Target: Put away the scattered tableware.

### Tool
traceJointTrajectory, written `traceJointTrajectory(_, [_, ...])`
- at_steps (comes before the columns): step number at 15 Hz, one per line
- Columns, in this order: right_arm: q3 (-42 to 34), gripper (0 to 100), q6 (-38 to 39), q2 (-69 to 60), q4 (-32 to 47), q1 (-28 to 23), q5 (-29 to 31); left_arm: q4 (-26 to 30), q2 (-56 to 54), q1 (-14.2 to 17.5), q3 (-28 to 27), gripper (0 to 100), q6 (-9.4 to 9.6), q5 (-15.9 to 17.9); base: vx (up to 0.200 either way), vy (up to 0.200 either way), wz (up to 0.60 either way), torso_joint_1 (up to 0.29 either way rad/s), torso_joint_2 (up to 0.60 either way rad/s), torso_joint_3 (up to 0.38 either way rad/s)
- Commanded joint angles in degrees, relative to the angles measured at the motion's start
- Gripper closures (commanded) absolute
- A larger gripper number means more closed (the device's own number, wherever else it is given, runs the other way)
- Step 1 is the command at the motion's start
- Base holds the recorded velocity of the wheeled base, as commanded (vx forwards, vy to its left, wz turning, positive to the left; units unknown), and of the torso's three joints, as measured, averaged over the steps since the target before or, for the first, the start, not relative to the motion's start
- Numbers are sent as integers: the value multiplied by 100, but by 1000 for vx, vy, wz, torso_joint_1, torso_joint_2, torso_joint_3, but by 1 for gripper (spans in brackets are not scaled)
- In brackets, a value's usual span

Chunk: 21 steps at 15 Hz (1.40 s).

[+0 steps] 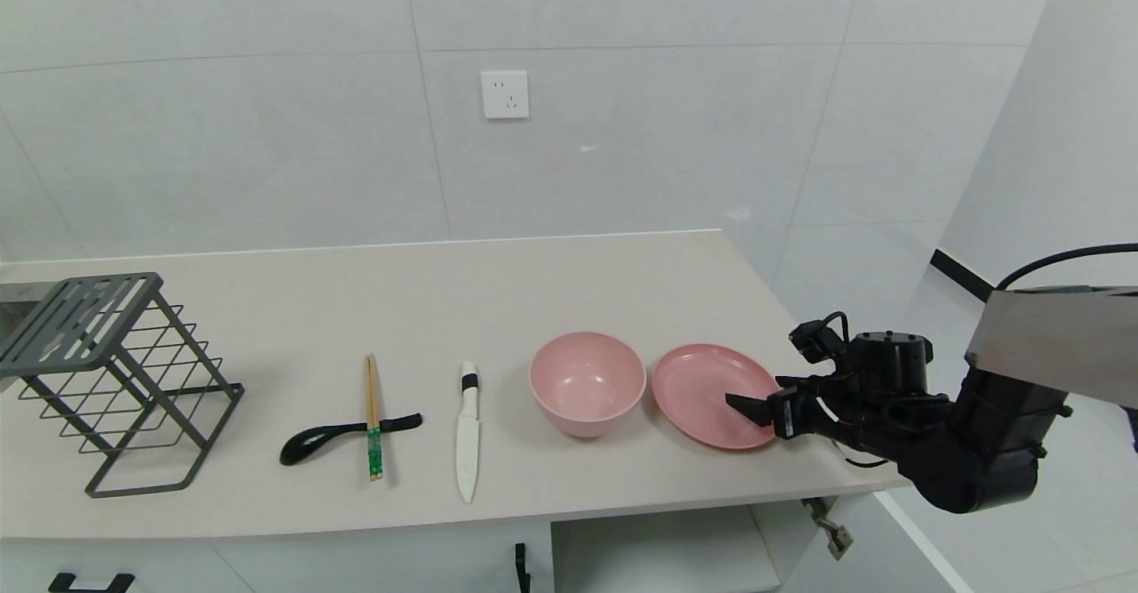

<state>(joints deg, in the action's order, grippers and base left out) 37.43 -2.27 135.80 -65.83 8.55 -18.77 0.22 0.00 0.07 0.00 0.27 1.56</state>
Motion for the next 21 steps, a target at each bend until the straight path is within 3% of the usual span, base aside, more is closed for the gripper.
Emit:
traceJointTrajectory(1, [-16, 100, -2, 95, 0, 60, 14, -4, 9, 1, 0, 0, 0, 2, 0, 0, 0, 0, 0, 0])
traceJointTrajectory(10, [309, 100, 33, -124, 9, -327, 181, 4, 9, 1, 0, 0, 0, 2, 0, 0, 0, 0, 0, 0])
traceJointTrajectory(15, [116, 100, 1413, -1073, 0, -213, 155, 4, 9, 1, 0, 0, 8, 2, 0, 0, 0, 0, 0, 0])
traceJointTrajectory(18, [-174, 100, 1607, -1346, -53, -213, 146, 4, 0, 1, 0, 0, 8, 2, 0, 0, 0, 0, 0, 0])
traceJointTrajectory(21, [-508, 100, 2081, -1513, -624, -99, 172, -4, 0, 1, 0, 0, -9, 11, 0, 0, 0, 0, 0, 0])
